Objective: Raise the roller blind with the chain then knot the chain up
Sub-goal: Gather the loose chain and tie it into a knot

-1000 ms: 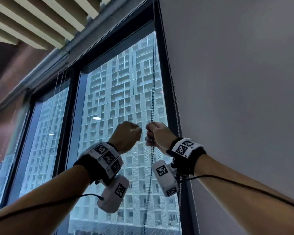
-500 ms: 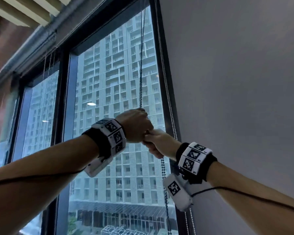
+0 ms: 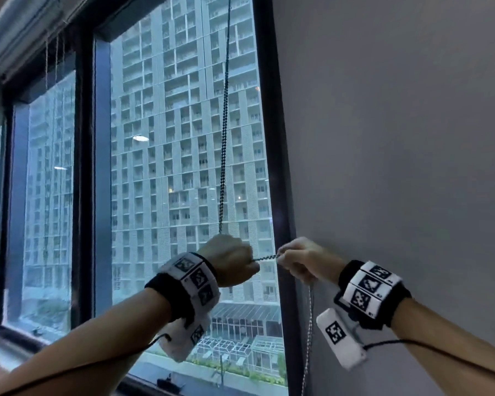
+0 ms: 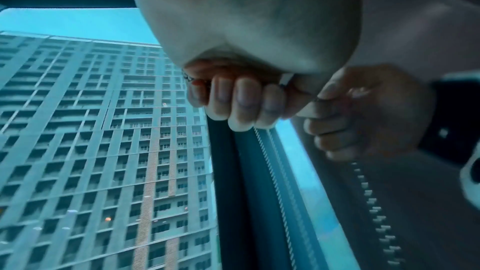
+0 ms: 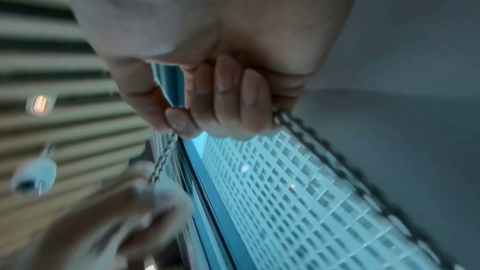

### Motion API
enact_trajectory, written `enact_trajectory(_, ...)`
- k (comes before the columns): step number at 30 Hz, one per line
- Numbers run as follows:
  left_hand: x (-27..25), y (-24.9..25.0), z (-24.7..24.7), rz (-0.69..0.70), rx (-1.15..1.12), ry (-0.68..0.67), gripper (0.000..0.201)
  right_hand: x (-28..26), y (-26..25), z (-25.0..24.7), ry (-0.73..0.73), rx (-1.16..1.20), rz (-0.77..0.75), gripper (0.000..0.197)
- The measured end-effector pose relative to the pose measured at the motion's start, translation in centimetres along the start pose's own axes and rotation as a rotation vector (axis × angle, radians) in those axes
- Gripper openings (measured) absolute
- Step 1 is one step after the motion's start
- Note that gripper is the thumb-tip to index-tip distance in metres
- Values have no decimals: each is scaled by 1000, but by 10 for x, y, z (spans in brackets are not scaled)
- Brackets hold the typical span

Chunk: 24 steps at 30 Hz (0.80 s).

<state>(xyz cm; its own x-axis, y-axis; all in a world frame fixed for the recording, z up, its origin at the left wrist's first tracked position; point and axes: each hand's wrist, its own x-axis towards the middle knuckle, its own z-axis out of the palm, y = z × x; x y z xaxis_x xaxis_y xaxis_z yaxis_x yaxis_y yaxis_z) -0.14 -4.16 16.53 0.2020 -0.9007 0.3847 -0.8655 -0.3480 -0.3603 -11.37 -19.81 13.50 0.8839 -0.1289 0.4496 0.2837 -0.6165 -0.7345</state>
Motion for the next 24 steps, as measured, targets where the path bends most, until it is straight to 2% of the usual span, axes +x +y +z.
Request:
enact_trajectory(2, 1, 1, -3, -3, -258, 26, 45, -2, -14, -13, 84, 169, -61, 21)
enact_trajectory(4, 2, 8, -11, 56, -537, 22, 41, 2, -32, -22, 166, 284, -115, 23)
enact_trajectory(7, -2, 18, -28, 215, -1044, 56, 33, 10, -62, -33, 230, 378, -217, 30)
enact_trajectory(10, -13, 27, -43, 390, -1384, 80, 21, 20, -83, -35, 239, 475, -295, 30)
enact_trajectory(13, -26, 35, -56, 539, -1693, 57, 31, 26, -94, -24, 273, 503, -332, 26)
enact_trajectory(16, -32, 34, -67, 599, -2028, 36, 51, 26, -84, -1, 323, 439, -211, 31)
enact_trajectory(18, -34, 29, -69, 532, -2042, 107, 58, 24, -68, 14, 305, 403, -171, 35)
enact_trajectory(21, -37, 21, -63, 380, -1944, 221, 72, 18, -49, 28, 217, 353, -200, 35)
enact_trajectory(24, -39, 14, -59, 323, -1843, 290, 70, 13, -37, 27, 182, 367, -223, 25)
